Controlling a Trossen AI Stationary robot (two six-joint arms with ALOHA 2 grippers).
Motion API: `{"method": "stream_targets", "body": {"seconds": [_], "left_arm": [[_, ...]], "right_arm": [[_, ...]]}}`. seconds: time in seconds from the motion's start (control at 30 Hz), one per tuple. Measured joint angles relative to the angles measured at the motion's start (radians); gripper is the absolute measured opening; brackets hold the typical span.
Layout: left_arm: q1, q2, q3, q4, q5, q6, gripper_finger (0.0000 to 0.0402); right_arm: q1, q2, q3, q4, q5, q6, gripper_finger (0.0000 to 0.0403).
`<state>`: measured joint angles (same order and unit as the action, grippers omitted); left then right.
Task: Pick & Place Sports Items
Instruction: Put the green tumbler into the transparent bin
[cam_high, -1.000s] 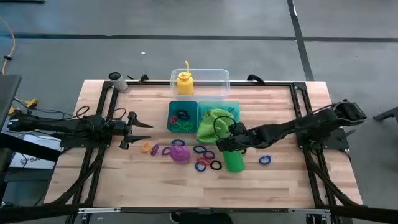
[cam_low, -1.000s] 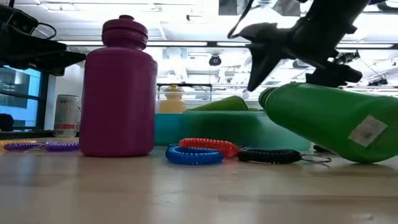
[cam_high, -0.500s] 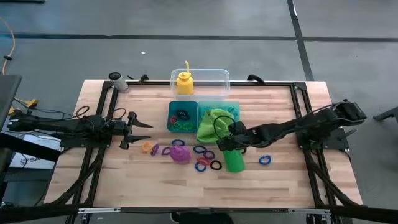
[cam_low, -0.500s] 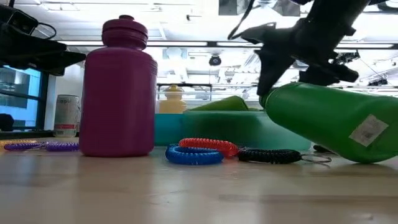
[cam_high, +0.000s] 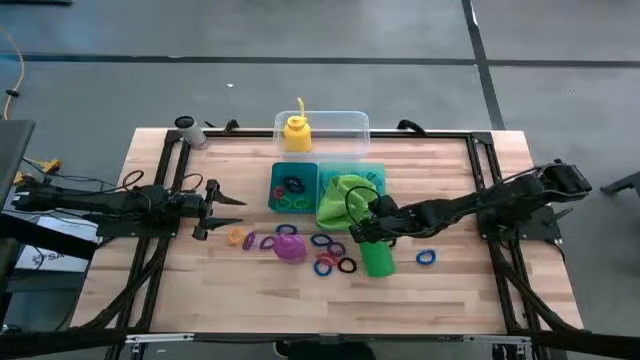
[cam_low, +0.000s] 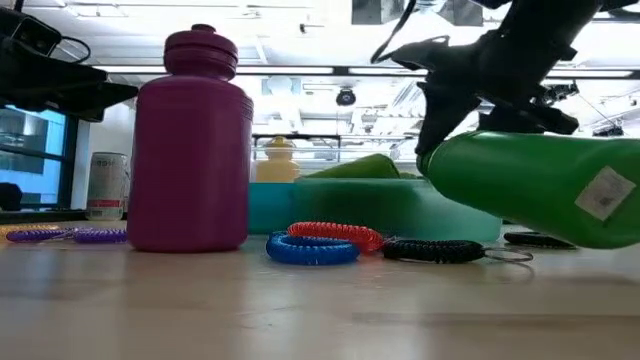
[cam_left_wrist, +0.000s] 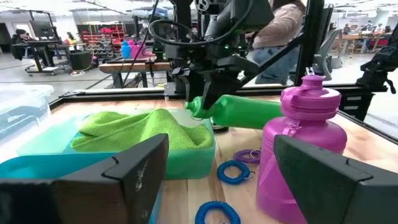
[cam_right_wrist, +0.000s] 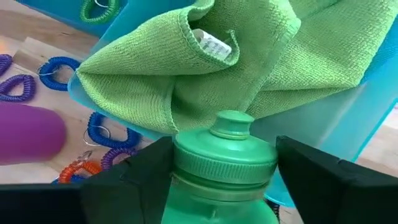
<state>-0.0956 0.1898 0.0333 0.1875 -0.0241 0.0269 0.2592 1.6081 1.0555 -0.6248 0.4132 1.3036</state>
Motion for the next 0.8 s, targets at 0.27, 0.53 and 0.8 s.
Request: {"method": "stream_targets", "body": {"seconds": [0.27, 0.53, 0.8], "left_arm": [[0.0, 0.0, 0.0, 0.0, 0.0, 0.0, 0.0236], [0.0, 0.0, 0.0, 0.0, 0.0, 0.0, 0.0236], [0.0, 0.0, 0.0, 0.0, 0.0, 0.0, 0.0236]], "right_arm": [[0.0, 0.001, 0.0, 0.0, 0.008, -0.036, 0.0192], [0.0, 0.002, -0.001, 0.002, 0.008, -0.044, 0.0192], [0.0, 0.002, -0.003, 0.006, 0.005, -0.048, 0.0211]]}}
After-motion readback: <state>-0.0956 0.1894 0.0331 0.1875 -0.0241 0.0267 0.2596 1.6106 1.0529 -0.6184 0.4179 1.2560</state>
